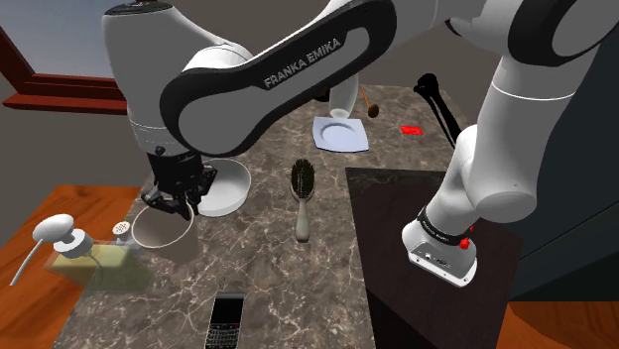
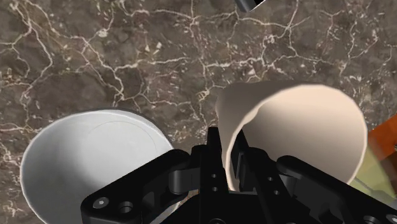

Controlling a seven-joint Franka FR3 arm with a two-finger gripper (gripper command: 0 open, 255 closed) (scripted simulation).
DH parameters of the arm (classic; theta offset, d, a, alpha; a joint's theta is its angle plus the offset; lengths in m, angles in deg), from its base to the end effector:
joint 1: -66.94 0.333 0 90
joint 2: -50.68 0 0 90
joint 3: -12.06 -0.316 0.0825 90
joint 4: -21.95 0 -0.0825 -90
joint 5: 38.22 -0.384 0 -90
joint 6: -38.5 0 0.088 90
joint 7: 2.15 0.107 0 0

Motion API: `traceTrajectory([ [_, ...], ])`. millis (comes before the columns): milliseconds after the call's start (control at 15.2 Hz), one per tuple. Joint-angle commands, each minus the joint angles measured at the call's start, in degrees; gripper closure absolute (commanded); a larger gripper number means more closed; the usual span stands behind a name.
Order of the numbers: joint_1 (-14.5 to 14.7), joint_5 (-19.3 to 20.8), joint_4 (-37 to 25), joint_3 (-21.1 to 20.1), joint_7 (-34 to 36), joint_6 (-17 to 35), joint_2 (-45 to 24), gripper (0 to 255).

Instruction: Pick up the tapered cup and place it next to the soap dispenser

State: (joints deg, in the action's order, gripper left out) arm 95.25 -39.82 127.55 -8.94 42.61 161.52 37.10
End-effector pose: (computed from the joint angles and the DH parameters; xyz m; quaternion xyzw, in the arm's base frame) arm 0.4153 0.4653 0.4141 -0.9974 -0.0261 0.0115 0.0667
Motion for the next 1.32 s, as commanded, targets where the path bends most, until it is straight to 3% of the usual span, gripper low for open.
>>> traceTrajectory([
  [0, 0.1, 0.1, 1.1, 0.0, 0.0, 1.5, -0.4, 255],
  [660, 0.2, 0.5, 2.2, 0.1, 0.1, 3.6, -1.4, 255],
  [726, 0.2, 0.5, 2.2, 0.1, 0.1, 3.6, -1.4, 0],
  [1056, 0.2, 0.5, 2.2, 0.1, 0.1, 3.6, -1.4, 0],
  [1254, -0.5, -0.6, -0.1, 0.0, -0.6, -1.4, 1.4, 0],
])
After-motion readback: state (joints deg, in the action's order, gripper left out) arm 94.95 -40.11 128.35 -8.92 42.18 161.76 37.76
